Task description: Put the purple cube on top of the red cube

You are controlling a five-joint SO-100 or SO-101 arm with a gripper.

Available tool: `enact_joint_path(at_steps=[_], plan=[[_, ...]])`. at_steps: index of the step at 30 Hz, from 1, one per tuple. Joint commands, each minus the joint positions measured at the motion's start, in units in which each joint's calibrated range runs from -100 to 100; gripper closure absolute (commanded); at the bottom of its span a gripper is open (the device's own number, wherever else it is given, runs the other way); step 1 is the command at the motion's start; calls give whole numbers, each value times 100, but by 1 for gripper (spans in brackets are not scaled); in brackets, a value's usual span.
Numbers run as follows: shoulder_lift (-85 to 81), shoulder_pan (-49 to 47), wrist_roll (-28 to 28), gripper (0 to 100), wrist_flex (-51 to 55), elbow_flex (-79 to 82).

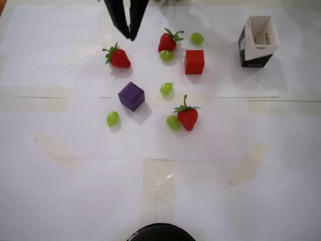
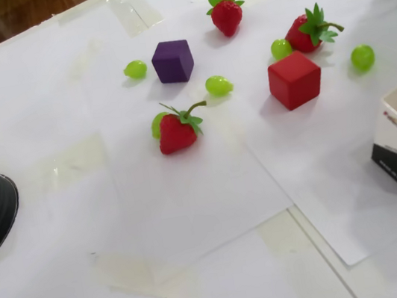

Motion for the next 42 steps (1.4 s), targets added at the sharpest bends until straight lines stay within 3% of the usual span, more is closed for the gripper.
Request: enact_joint_path(at_steps=[1, 9, 17, 31, 42], plan=[[668, 51, 264, 100, 75, -1206], [1743, 132, 586, 100, -48, -2078], [2465, 66, 523, 100, -260, -2142], [2654, -383, 249, 77, 156, -2187], [3110, -361, 234, 77, -32, -2215]])
